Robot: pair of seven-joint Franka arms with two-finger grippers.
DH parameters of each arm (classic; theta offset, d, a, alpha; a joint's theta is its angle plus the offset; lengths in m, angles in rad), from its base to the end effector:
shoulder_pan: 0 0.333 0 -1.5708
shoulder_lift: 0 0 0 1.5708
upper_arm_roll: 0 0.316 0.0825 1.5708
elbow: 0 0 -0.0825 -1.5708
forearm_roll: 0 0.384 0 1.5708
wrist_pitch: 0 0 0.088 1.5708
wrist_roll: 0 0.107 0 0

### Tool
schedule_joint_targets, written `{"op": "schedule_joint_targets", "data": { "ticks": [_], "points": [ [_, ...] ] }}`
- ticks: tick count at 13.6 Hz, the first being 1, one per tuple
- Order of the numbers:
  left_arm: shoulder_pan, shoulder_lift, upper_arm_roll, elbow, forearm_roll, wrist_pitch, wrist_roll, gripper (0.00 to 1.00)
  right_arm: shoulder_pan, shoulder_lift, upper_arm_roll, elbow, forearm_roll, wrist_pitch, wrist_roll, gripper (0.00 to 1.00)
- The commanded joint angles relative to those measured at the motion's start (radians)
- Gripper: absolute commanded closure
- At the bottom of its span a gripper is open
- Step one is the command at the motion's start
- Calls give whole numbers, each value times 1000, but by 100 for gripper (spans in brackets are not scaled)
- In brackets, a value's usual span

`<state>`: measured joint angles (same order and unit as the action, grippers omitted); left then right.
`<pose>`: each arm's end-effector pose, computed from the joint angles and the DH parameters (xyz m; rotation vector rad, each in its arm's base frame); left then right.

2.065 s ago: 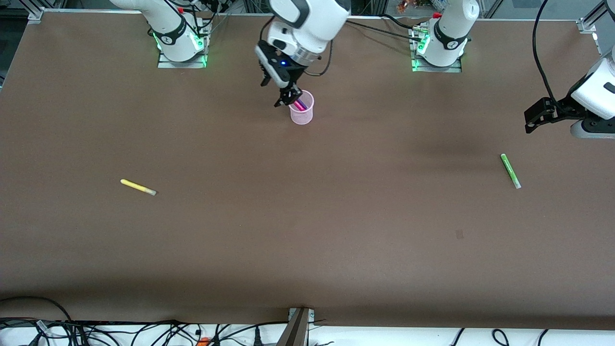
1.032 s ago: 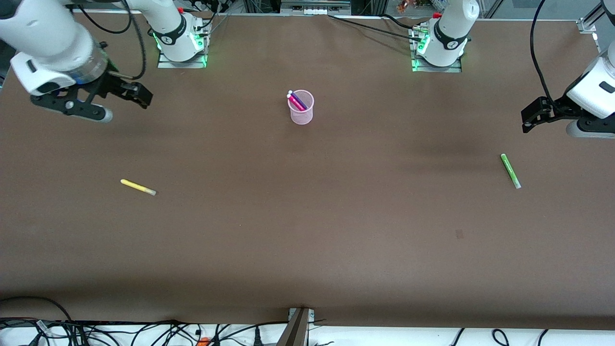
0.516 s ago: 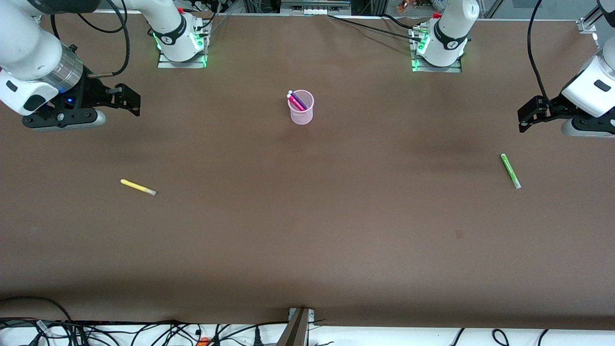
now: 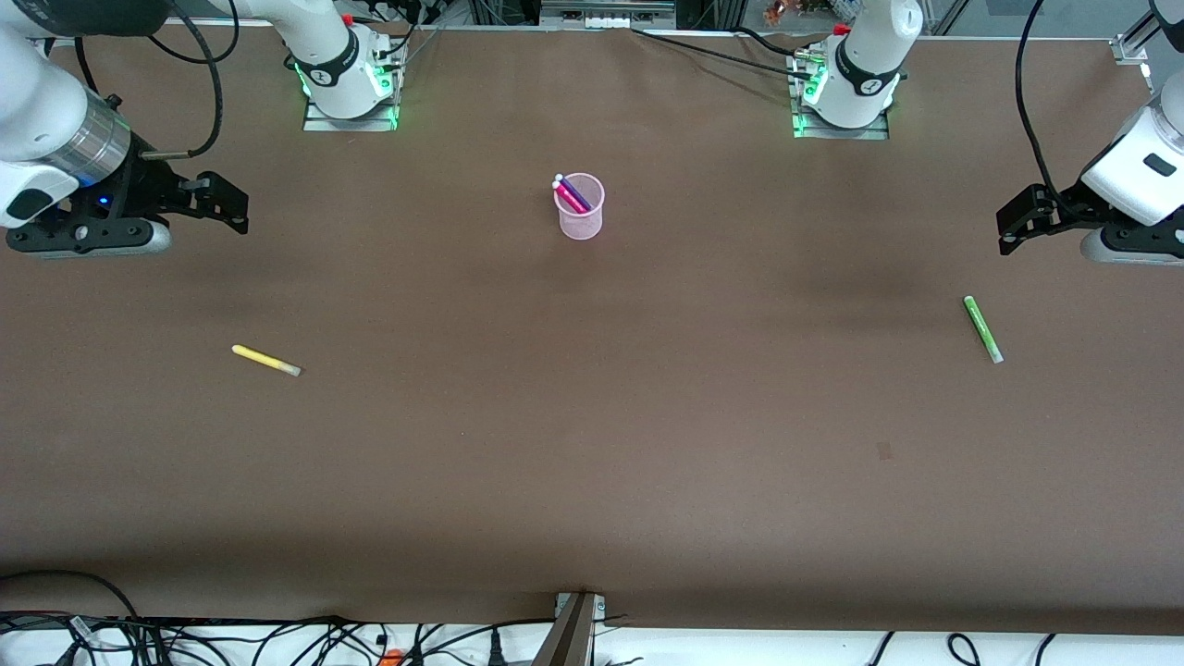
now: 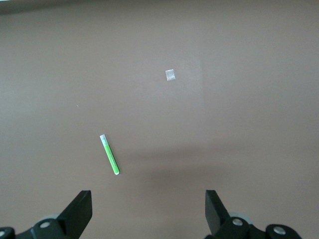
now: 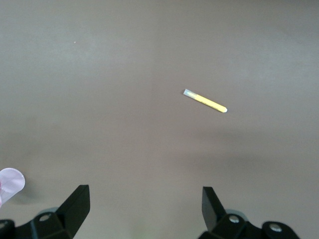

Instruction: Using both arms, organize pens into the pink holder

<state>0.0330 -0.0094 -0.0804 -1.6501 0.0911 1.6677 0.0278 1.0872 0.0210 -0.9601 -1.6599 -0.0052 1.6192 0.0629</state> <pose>0.5590 -0.0178 0.6010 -3.0474 0.1262 -0.0425 0.5539 0.0746 0.5798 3.1117 0.1000 -0.0785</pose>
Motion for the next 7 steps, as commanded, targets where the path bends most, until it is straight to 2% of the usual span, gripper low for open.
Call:
{"op": "schedule_joint_targets", "data": {
  "ticks": [1,2,7],
  "points": [
    [-4,-9,2,10,-5,-19,-2,0,-255,20,249,9,19,19,-21,1],
    [-4,-11,2,10,-5,-19,-2,0,-388,19,382,9,19,24,-20,1],
    [-4,-9,2,10,-5,-19,-2,0,-965,17,962,8,5,22,-17,1]
  ]
}}
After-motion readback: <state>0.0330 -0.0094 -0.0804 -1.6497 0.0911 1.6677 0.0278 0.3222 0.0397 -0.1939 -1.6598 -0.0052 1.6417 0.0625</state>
